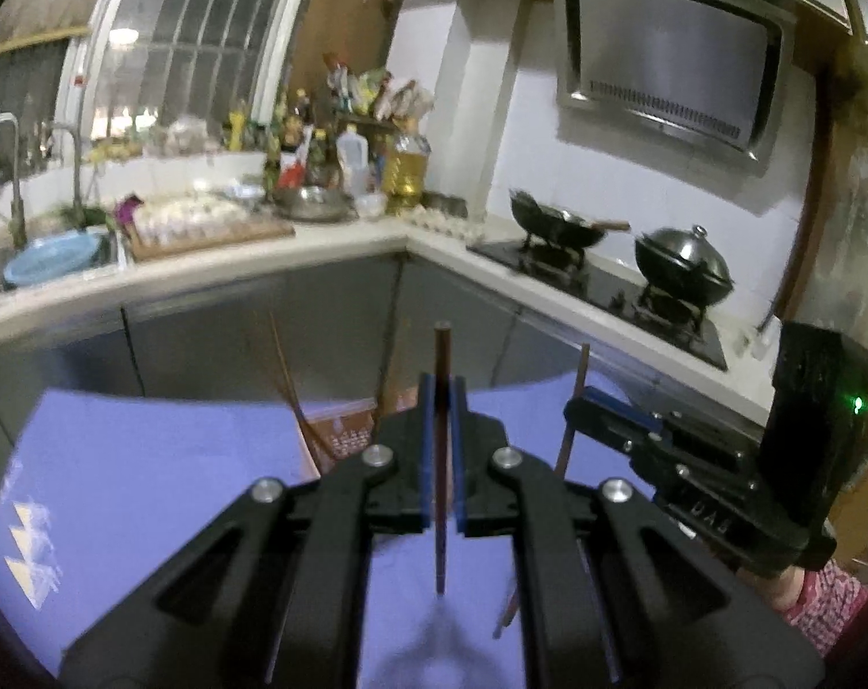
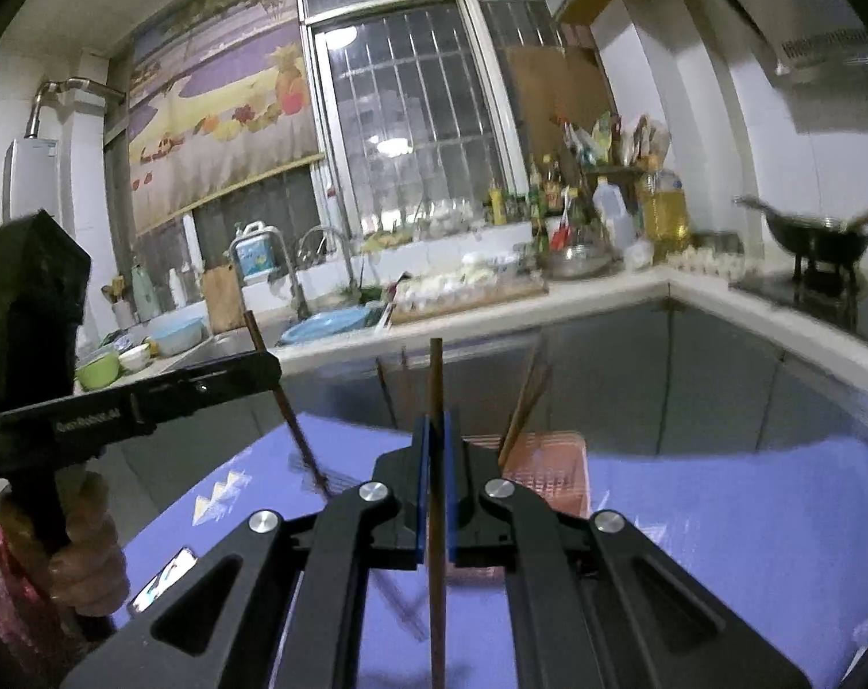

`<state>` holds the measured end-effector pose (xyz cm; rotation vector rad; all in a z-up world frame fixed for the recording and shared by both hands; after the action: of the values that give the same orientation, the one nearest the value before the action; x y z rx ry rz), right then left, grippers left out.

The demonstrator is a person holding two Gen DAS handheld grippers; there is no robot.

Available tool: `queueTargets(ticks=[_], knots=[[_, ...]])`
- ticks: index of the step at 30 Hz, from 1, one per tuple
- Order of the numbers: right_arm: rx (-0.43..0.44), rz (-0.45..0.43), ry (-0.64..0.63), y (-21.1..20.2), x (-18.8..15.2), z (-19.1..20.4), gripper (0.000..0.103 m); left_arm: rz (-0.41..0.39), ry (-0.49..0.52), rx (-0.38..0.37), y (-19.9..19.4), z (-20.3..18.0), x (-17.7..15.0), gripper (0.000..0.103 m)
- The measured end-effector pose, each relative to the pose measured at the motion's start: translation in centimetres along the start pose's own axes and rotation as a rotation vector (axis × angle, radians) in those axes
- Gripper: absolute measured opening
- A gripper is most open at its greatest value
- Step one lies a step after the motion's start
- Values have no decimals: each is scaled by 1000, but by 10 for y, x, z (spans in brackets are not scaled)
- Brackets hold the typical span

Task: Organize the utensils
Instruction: 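Lower both chopsticks into the pink holder and open both tools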

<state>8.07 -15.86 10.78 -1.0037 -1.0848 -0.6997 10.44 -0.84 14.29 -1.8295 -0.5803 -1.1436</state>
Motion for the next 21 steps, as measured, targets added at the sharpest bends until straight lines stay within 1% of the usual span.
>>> queueTargets(ticks=[4,6,7,10,15,21], knots=[[-25,-78,-24,17,45,1,5,-43,13,45,4,10,41,5],[-30,-104,-26,25,60,-1,5,-62,14,62,9,16,61,5],[-31,-124,-26,31,70,0,5,-72,15,71,10,19,69,5],[-35,-153,-34,49,85,-1,5,-83,10,82,18,28,83,5],[-42,-171,-59,78,91,-6,5,-66,9,95,42,46,88,5],[-44,-168,-59,111,74,-14,5,7,-7,97,84,69,66,4]])
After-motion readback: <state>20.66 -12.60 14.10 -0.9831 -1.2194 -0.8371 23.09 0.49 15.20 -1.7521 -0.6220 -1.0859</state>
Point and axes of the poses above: each gripper's, at about its wrist camera, not at the fingertips, and y roughly the way its jaws point, z to its left, x to its top, the point moved 5 cm from there along y, roughly the way its jaws point, and after that the axes turned 3 degrees about z, right-handed, at the moved point
